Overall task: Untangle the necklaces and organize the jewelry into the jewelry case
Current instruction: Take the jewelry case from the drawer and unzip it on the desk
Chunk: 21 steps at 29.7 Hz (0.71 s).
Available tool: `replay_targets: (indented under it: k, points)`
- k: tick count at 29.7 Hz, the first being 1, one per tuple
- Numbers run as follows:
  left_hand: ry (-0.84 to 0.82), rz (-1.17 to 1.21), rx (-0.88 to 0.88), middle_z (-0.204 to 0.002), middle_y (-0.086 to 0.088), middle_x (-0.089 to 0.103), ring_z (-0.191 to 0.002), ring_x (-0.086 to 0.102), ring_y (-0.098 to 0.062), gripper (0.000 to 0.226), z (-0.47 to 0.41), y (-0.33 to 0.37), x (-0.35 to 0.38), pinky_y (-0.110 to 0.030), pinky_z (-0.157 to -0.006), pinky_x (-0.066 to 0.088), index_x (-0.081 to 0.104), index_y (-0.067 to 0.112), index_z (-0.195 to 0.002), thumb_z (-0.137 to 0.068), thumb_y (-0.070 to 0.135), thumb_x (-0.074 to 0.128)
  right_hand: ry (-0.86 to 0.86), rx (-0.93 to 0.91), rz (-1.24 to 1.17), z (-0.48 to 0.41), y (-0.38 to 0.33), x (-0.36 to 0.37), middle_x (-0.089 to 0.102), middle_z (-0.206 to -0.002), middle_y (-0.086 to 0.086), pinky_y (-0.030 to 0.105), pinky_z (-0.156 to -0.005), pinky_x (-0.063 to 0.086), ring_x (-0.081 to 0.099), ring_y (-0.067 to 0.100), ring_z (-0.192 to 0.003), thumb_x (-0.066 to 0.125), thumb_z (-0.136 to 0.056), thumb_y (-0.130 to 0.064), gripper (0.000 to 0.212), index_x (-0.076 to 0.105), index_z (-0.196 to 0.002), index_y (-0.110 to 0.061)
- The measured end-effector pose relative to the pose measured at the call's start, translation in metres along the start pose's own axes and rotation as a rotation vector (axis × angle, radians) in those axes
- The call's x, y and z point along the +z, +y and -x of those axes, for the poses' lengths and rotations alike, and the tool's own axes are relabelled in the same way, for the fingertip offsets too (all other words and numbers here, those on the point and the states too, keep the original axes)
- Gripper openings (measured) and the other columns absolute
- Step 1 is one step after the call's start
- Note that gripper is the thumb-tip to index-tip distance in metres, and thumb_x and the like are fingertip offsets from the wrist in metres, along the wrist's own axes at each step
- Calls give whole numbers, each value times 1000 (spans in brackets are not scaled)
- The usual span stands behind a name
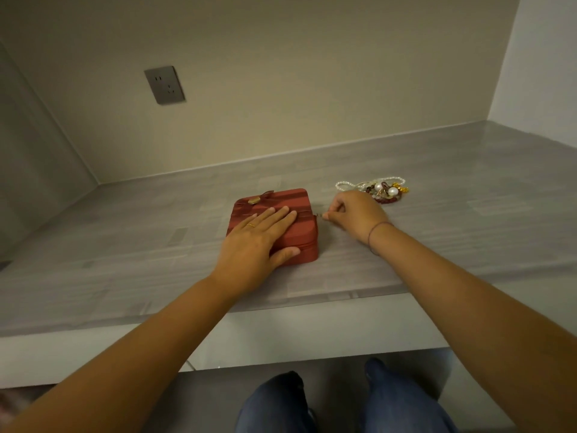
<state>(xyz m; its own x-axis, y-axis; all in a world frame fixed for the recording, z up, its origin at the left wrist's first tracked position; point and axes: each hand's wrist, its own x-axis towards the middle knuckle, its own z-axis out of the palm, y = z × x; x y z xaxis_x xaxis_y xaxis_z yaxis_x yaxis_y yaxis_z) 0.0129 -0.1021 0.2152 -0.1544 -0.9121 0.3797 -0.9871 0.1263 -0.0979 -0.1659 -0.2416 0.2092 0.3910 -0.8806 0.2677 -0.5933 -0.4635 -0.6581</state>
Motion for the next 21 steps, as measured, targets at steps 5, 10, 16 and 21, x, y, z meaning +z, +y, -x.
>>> replay_targets:
  k: [5,10,16,21]
  points:
    - [17,-7,-2,-147,0,43,-137,40,-21,70,1,0,2,-31,-110,20,39,25,-144,-86,64,30,-35,38,-113,-28,9,10,68,-65,15,41,-70,55,60,27,-57,71,-82,-27,28,69,-65,-4]
    - [39,-5,8,-146,0,44,-135,42,-21,68,1,0,4,-33,-109,22,40,25,-144,-88,63,32,-71,122,-209,-48,6,15,64,-63,7,28,-58,51,56,18,-50,68,-85,-27,27,62,-60,-17]
    - [81,-29,32,-142,-1,50,-130,49,-22,66,1,-2,6,-35,-106,26,45,22,-141,-89,60,34,-95,94,-210,-56,6,19,65,-64,3,24,-55,46,55,19,-50,67,-85,-31,28,62,-61,-18]
    - [54,-50,69,-144,-2,47,-132,46,-22,71,1,-8,9,-36,-108,25,43,20,-142,-88,63,30,-98,110,-315,-50,13,15,69,-74,13,36,-73,56,60,17,-55,70,-83,-20,15,70,-78,-7]
